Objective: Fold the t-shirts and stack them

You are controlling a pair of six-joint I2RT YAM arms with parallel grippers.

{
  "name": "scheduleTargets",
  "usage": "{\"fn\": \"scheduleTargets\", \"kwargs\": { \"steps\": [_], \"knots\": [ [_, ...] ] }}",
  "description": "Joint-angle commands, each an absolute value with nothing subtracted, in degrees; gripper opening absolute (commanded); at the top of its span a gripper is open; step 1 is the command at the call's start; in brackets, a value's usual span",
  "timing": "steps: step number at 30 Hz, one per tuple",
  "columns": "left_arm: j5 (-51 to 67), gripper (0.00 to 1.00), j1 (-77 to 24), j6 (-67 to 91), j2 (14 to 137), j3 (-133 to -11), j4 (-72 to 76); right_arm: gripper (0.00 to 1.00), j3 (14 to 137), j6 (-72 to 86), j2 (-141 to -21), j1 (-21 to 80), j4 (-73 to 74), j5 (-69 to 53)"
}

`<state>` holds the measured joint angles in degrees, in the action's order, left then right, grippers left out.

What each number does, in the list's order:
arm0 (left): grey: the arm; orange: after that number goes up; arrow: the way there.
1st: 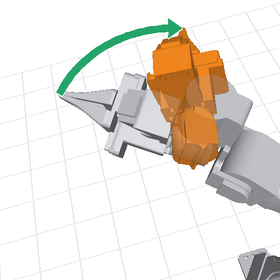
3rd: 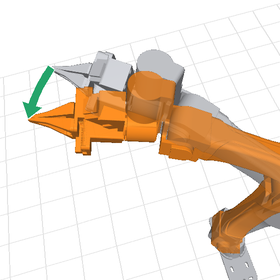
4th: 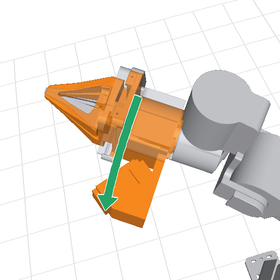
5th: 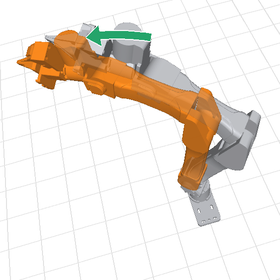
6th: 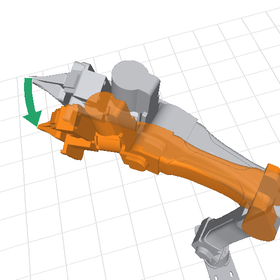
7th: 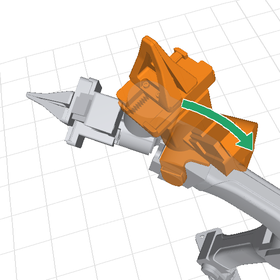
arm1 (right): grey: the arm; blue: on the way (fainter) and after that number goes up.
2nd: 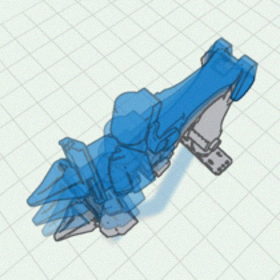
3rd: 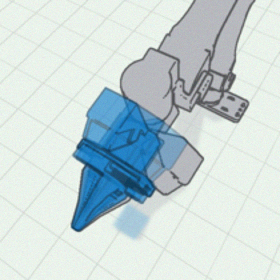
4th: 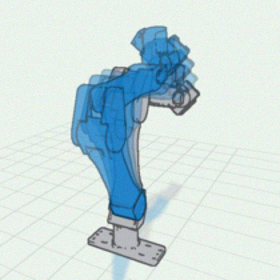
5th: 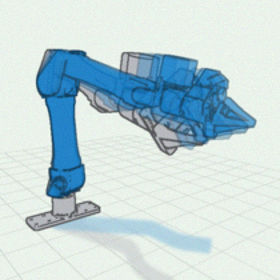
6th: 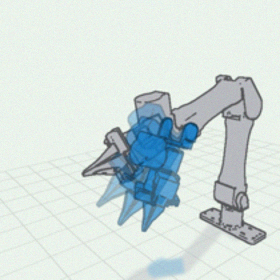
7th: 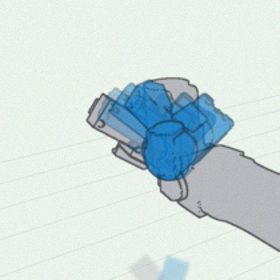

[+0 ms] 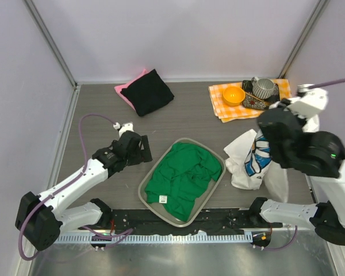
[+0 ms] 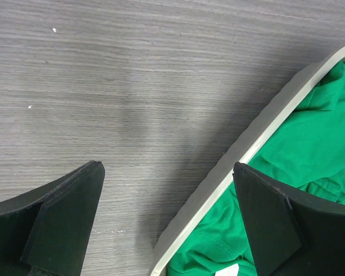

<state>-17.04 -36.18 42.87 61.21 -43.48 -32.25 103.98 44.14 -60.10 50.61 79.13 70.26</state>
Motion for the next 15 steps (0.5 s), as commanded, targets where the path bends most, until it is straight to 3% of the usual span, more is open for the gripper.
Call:
{"fn": "scheduleTargets", "kwargs": {
  "steps": [1, 2, 8, 15],
  "knots": [
    [-13.89, 1.00, -36.30, 43.16, 63.36, -43.07, -27.69, 0.83, 94.15, 49.31, -60.21, 50.63, 81.06, 66.80],
    [-13.63, 1.00, -36.39, 43.07, 63.72, -43.15, -27.42, 0.98, 92.56, 49.13, -60.29, 50.54, 80.08, 65.58],
    [-11.16, 0.99, -39.37, 40.70, 66.88, -44.91, -26.37, 0.99, 86.93, 47.29, -64.06, 50.54, 73.49, 59.95],
    [-9.58, 0.90, -45.08, 39.46, 68.91, -43.69, -25.93, 1.00, 75.24, 45.79, -65.39, 50.54, 62.59, 52.57]
  ]
}}
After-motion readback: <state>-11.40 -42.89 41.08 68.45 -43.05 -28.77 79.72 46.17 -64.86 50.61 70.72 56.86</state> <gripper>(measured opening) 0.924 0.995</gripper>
